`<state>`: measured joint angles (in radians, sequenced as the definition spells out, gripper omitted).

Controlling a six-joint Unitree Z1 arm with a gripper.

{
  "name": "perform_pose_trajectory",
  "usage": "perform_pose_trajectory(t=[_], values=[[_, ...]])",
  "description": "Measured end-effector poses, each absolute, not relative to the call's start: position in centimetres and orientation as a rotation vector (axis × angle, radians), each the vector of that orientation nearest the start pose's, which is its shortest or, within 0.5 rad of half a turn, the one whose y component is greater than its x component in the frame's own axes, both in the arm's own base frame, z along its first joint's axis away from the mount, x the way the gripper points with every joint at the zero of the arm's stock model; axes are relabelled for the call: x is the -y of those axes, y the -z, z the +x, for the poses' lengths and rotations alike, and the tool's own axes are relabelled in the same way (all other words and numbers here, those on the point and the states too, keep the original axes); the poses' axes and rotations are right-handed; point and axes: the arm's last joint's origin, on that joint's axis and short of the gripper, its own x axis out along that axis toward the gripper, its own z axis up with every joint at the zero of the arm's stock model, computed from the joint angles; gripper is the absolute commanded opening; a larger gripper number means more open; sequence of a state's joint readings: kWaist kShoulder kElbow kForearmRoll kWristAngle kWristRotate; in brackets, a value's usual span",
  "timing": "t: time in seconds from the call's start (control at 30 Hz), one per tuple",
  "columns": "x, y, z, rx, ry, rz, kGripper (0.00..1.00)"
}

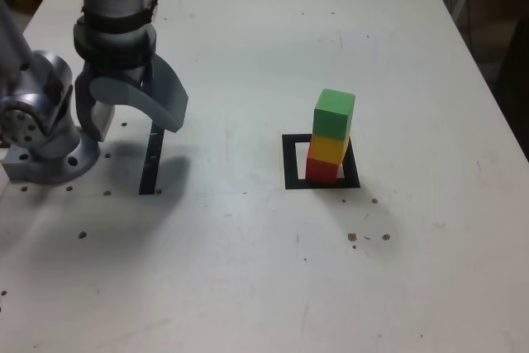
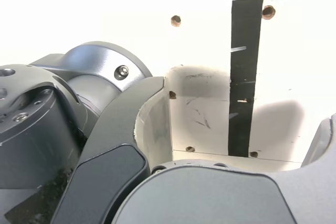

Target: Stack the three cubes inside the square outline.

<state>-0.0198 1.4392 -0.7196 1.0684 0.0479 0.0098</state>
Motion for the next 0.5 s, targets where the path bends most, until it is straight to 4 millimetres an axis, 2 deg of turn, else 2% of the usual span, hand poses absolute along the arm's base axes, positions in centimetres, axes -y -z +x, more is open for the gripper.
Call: perform_pose_trajectory(t=[0.5], values=[[0.04, -23.15, 12.95, -1.795, -0.008, 0.064, 0.99]])
